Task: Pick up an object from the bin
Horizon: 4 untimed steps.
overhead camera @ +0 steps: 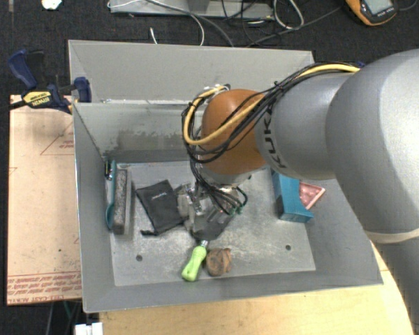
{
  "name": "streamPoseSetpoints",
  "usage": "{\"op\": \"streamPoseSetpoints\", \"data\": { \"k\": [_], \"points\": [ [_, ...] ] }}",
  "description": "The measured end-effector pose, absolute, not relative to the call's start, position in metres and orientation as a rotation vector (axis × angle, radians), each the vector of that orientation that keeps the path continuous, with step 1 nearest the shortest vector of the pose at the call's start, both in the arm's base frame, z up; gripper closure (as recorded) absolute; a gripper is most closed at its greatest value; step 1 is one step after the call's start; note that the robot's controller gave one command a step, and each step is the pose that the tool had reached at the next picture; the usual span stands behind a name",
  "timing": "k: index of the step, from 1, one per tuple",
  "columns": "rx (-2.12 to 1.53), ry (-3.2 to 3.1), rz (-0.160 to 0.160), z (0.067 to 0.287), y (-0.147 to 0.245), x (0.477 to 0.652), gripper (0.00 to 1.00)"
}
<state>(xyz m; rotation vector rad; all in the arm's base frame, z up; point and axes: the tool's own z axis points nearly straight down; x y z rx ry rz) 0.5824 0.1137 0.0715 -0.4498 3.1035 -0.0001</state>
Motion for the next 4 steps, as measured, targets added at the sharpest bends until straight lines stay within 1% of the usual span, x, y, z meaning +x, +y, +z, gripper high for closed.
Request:
{"op": "streamPoseSetpoints", "data": {
  "k": [1, 2, 3, 4],
  "points": [
    [-0.45, 3.104, 0.0, 0.071, 0.114, 0.582, 1.0],
    [-0.745, 3.045, 0.005, 0.072, 0.104, 0.601, 1.0],
    [-0.956, 2.982, 0.0, 0.072, 0.091, 0.618, 1.0],
    [-1.252, 2.874, 0.002, 0.107, 0.056, 0.572, 1.0]
  ]
}}
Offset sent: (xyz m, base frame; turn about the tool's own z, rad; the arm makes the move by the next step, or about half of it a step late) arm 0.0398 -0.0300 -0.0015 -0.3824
